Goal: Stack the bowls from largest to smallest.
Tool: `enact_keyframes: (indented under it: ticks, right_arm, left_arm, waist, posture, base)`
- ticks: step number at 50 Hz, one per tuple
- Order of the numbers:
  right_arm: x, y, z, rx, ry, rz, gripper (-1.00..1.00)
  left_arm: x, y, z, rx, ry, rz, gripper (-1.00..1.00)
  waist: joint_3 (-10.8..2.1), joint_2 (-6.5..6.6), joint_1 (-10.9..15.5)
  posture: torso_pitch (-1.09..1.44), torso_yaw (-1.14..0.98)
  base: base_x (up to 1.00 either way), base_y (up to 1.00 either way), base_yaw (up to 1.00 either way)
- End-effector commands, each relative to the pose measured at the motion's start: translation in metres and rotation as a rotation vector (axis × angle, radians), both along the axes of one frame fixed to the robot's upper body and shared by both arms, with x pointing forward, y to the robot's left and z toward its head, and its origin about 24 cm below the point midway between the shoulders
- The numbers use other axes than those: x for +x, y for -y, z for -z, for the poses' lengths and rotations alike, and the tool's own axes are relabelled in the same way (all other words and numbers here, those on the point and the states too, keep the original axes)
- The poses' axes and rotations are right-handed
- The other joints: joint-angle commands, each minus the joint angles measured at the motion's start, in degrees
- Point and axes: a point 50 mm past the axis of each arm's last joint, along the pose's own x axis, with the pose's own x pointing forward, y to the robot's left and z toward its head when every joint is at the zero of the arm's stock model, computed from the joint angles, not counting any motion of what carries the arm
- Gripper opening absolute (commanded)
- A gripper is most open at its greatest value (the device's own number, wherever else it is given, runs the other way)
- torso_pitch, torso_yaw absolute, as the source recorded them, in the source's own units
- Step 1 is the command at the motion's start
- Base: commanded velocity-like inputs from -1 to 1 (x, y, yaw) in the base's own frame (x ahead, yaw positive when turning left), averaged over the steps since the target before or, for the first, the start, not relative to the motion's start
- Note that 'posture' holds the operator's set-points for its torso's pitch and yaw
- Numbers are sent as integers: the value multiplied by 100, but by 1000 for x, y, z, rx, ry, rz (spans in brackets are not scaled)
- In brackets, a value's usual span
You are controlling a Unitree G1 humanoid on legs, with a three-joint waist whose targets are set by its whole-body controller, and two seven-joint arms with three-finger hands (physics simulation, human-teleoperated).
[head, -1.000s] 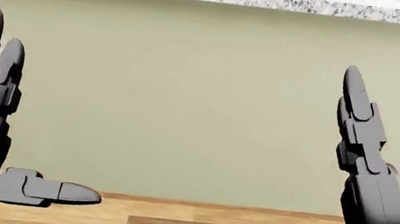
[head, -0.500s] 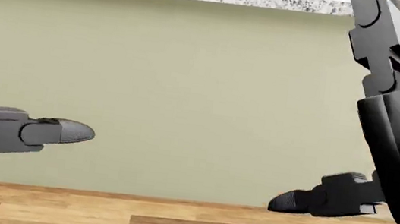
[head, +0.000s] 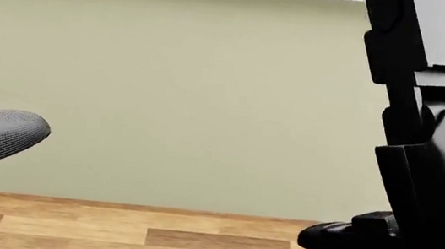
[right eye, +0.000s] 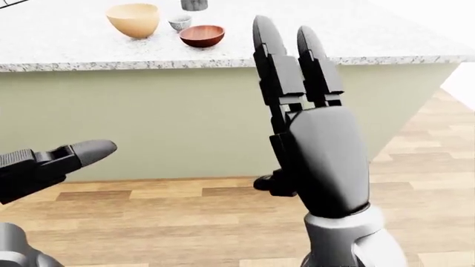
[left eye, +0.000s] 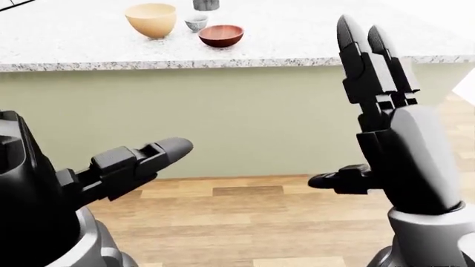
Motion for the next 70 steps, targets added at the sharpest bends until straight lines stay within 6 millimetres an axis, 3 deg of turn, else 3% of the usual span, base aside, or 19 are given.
enact_keyframes:
  ticks: [1,13,18,22,24,25,26,33,37,38,40,45,47,49,50,58,61,62,70]
  right_arm:
    - [-4,0,-4,16,39,-6,100]
    - [-4,2,-5,27,52,8,100]
    - [-3,3,-4,38,46,6,100]
    - [-3,2,-6,42,53,1,100]
    - [-3,2,-7,42,55,-1,100]
    - [-3,1,-8,42,55,-3,100]
    - [-3,1,-8,42,56,-4,100]
    - [-2,0,-9,44,52,-12,100]
    - [-2,0,-10,47,59,-9,100]
    - [-2,0,-9,49,57,-8,100]
    - [-2,0,-8,51,56,-8,100]
    - [-3,0,-7,55,60,-6,100]
    - [-3,0,-7,56,59,-5,100]
    - [-3,0,-8,55,62,-6,100]
    - [-3,0,-7,55,59,-5,100]
    - [-3,1,-6,55,56,-2,100]
    - [-3,1,-6,56,56,-1,100]
    - [-3,1,-6,55,56,0,100]
    - [-3,1,-7,56,61,1,100]
  left_arm:
    - [-4,1,-3,4,35,4,100]
    - [-5,0,-4,4,43,7,100]
    - [-5,1,-4,7,47,7,100]
    - [-5,0,-5,6,48,7,100]
    - [-5,-1,-5,8,48,5,100]
    - [-5,-1,-5,8,49,5,100]
    - [-5,-1,-6,8,50,4,100]
    - [-4,-2,-5,6,44,4,100]
    - [-4,-2,-5,6,44,6,100]
    - [-5,-1,-5,9,45,5,100]
    - [-5,-1,-5,9,48,5,100]
    - [-5,0,-4,19,50,0,100]
    - [-6,1,-4,22,52,1,100]
    - [-6,0,-5,17,53,1,100]
    - [-6,0,-4,20,51,0,100]
    - [-5,1,-4,22,49,-3,100]
    - [-5,1,-4,24,48,-3,100]
    - [-5,1,-4,23,49,-2,100]
    - [-6,0,-5,25,56,-5,100]
  waist:
    - [-93,3,1]
    - [-198,43,-4]
    - [-124,-125,18]
    - [-3,180,-15]
    - [-107,598,-11]
    - [-50,337,27]
    - [-13,404,-7]
    - [38,22,-67]
    - [-27,-355,-77]
    - [-15,-186,-130]
    - [-61,-294,-54]
    - [26,-64,-5]
    - [21,141,-31]
    - [-108,610,-31]
    - [-57,367,-2]
    - [49,-8,-48]
    - [-35,-362,-54]
    - [7,-227,-110]
    - [53,-5,-19]
  posture:
    - [0,0]
    - [0,0]
    - [0,0]
    - [0,0]
    - [0,0]
    - [0,0]
    - [0,0]
    - [0,0]
    - [0,0]
    - [0,0]
    - [0,0]
    - [0,0]
    - [0,0]
    - [0,0]
    - [0,0]
    - [0,0]
    - [0,0]
    - [0,0]
    - [0,0]
  base:
    - [0,0,0]
    - [0,2,0]
    - [0,30,0]
    - [0,30,0]
    - [0,30,0]
    - [0,29,0]
    - [0,29,0]
    - [0,30,0]
    - [0,30,0]
    - [0,30,0]
    - [0,30,0]
    - [0,30,0]
    - [0,30,0]
    - [0,30,0]
    - [0,30,0]
    - [0,30,0]
    - [0,30,0]
    - [0,30,0]
    - [0,30,0]
